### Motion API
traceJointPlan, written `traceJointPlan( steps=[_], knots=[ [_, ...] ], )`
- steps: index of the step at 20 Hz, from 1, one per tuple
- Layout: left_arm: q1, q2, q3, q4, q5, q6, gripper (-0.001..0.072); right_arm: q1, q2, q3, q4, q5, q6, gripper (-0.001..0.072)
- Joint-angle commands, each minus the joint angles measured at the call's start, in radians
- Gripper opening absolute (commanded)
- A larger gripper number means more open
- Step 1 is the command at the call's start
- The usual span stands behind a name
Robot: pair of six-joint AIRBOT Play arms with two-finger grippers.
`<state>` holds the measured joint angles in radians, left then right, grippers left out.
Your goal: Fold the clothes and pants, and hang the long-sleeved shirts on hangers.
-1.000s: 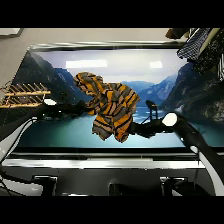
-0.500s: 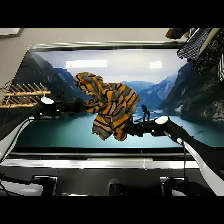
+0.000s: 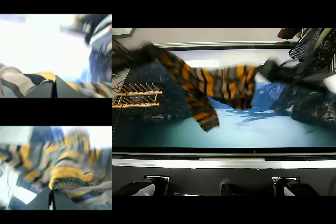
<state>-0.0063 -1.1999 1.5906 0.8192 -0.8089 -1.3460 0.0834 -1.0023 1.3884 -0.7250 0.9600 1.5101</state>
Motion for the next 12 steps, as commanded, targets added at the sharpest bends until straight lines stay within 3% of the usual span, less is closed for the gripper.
traceJointPlan(
  steps=[1, 5, 9, 12],
  knots=[
    [0.020, 0.201, 0.137, 0.128, 0.007, -0.008, 0.0017, -0.049, 0.166, 0.238, -0.185, 0.100, 0.097, 0.0021],
    [0.026, 0.428, 0.135, 0.261, -0.013, -0.030, 0.0018, -0.049, 0.367, 0.311, -0.368, 0.111, 0.232, 0.0021],
    [0.026, 0.542, 0.134, 0.494, -0.014, -0.309, 0.0018, -0.049, 0.460, 0.311, -0.526, 0.061, 0.403, 0.0021],
    [0.025, 0.517, 0.122, 0.539, -0.010, -0.361, 0.0018, -0.049, 0.406, 0.311, -0.544, 0.084, 0.422, 0.0021]
  ],
)
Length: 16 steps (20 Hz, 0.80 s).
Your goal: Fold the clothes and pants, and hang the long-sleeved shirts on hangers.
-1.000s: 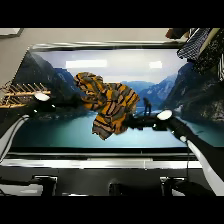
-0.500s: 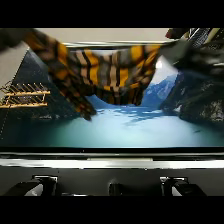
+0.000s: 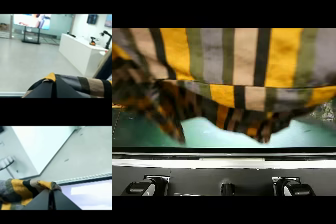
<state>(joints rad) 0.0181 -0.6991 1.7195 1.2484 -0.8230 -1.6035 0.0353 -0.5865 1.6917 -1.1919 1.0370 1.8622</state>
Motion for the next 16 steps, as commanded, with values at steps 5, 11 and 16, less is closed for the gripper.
traceJointPlan(
  steps=[5, 11, 16],
  knots=[
    [-0.024, -0.266, -0.043, 0.043, 0.026, -0.105, 0.0018, -0.001, -0.263, 0.005, -0.077, 0.147, 0.090, 0.0021],
    [-0.176, -0.828, -0.038, -0.030, 0.365, -0.020, 0.0018, 0.000, -0.713, 0.001, -0.077, 0.278, 0.034, 0.0021],
    [-0.213, -1.154, -0.005, -0.162, 0.300, -0.092, 0.0019, 0.000, -1.023, 0.001, -0.076, 0.249, 0.008, 0.0021]
  ],
)
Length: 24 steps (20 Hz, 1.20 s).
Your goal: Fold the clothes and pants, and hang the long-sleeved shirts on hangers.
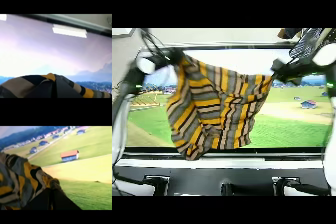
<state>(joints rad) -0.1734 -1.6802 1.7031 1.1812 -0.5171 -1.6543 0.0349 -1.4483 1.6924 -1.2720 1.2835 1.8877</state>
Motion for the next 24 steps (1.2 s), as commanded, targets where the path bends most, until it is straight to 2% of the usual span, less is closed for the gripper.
traceJointPlan(
  steps=[1, 2, 3, 4, 5, 7, 9, 11, 12, 14, 15, 17, 19, 21, 24],
  knots=[
    [-0.017, -0.196, 0.011, -0.136, -0.043, -0.042, 0.0019, 0.001, -0.201, 0.000, 0.005, 0.001, -0.025, 0.0021],
    [-0.008, -0.205, 0.011, -0.163, -0.089, -0.042, 0.0038, 0.001, -0.232, 0.000, 0.010, 0.005, -0.025, 0.0021],
    [0.003, -0.200, 0.013, -0.174, -0.132, -0.042, 0.0160, 0.001, -0.248, 0.000, 0.012, 0.006, -0.026, 0.0021],
    [0.021, -0.182, 0.023, -0.182, -0.192, -0.042, 0.0456, 0.001, -0.250, 0.000, 0.011, 0.005, -0.028, 0.0021],
    [0.045, -0.158, 0.037, -0.185, -0.262, -0.042, 0.0641, 0.000, -0.244, 0.001, 0.011, 0.005, -0.037, 0.0021],
    [0.105, -0.077, 0.046, -0.183, -0.421, -0.042, 0.0647, 0.000, -0.220, 0.001, 0.005, 0.005, -0.053, 0.0021],
    [0.148, 0.025, -0.014, -0.160, -0.601, -0.140, 0.0647, 0.001, -0.192, 0.001, 0.003, 0.009, -0.059, 0.0021],
    [0.131, 0.162, -0.198, -0.137, -0.658, -0.167, 0.0677, 0.001, -0.170, 0.001, 0.003, 0.013, -0.063, 0.0021],
    [0.100, 0.250, -0.340, -0.140, -0.631, -0.190, 0.0677, 0.001, -0.162, 0.001, 0.003, 0.017, -0.066, 0.0021],
    [0.005, 0.409, -0.630, -0.163, -0.524, -0.315, 0.0677, 0.001, -0.153, 0.001, 0.003, 0.028, -0.067, 0.0021],
    [-0.051, 0.471, -0.758, -0.198, -0.452, -0.378, 0.0677, 0.001, -0.150, 0.000, 0.003, 0.032, -0.066, 0.0021],
    [-0.180, 0.554, -0.965, -0.324, -0.283, -0.436, 0.0676, 0.001, -0.147, 0.001, 0.003, 0.042, -0.067, 0.0021],
    [-0.307, 0.561, -1.050, -0.423, -0.169, -0.441, 0.0676, 0.001, -0.147, 0.001, 0.003, 0.050, -0.067, 0.0021],
    [-0.426, 0.533, -1.061, -0.442, -0.076, -0.454, 0.0676, 0.001, -0.147, 0.001, 0.003, 0.051, -0.066, 0.0021],
    [-0.546, 0.455, -1.061, -0.463, 0.040, -0.555, 0.0676, 0.001, -0.147, 0.001, 0.003, 0.053, -0.066, 0.0021]
  ],
)
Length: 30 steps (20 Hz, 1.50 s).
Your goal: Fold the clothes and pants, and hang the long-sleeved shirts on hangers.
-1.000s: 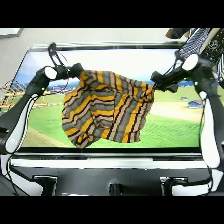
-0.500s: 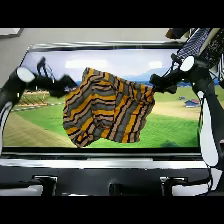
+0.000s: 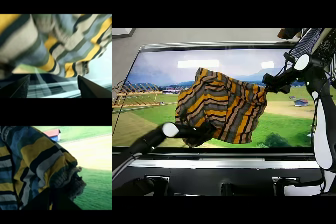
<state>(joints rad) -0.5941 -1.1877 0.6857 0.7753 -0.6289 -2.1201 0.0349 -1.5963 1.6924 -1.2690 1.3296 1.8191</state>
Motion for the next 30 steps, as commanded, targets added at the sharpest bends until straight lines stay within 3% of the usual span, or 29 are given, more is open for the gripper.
traceJointPlan(
  steps=[1, 5, 12, 13, 15, 18, 20, 25, 27, 30],
  knots=[
    [-0.148, -0.061, -0.043, -0.091, 0.188, -0.090, 0.0676, 0.001, 0.001, 0.001, 0.000, 0.008, 0.002, 0.0021],
    [-0.211, -0.117, -0.040, -0.189, 0.305, -0.090, 0.0675, 0.001, 0.001, 0.001, 0.000, 0.024, 0.002, 0.0021],
    [-0.264, -0.267, 0.072, -0.192, 0.307, -0.090, 0.0668, 0.001, 0.001, 0.000, 0.004, 0.041, 0.002, 0.0021],
    [-0.263, -0.286, 0.093, -0.192, 0.307, -0.090, 0.0550, 0.001, 0.001, 0.001, 0.004, 0.049, 0.002, 0.0021],
    [-0.253, -0.283, 0.124, -0.192, 0.304, -0.053, 0.0026, 0.001, 0.001, 0.001, 0.004, 0.068, 0.002, 0.0021],
    [-0.176, -0.216, 0.180, -0.175, 0.257, 0.101, 0.0016, 0.000, 0.013, 0.002, 0.019, 0.043, 0.002, 0.0021],
    [-0.068, -0.156, 0.268, -0.055, 0.106, 0.126, 0.0014, 0.000, 0.067, 0.006, 0.018, -0.078, 0.025, 0.0021],
    [0.168, -0.092, 0.841, 0.463, -0.441, 0.130, 0.0015, 0.000, 0.332, 0.006, -0.062, -0.533, 0.229, 0.0020],
    [0.208, -0.078, 1.089, 0.602, -0.543, 0.185, 0.0016, 0.000, 0.451, 0.006, -0.127, -0.667, 0.260, 0.0021],
    [0.244, -0.040, 1.374, 0.647, -0.580, 0.319, 0.0017, 0.000, 0.623, 0.006, -0.157, -0.734, 0.265, 0.0021]
  ],
)
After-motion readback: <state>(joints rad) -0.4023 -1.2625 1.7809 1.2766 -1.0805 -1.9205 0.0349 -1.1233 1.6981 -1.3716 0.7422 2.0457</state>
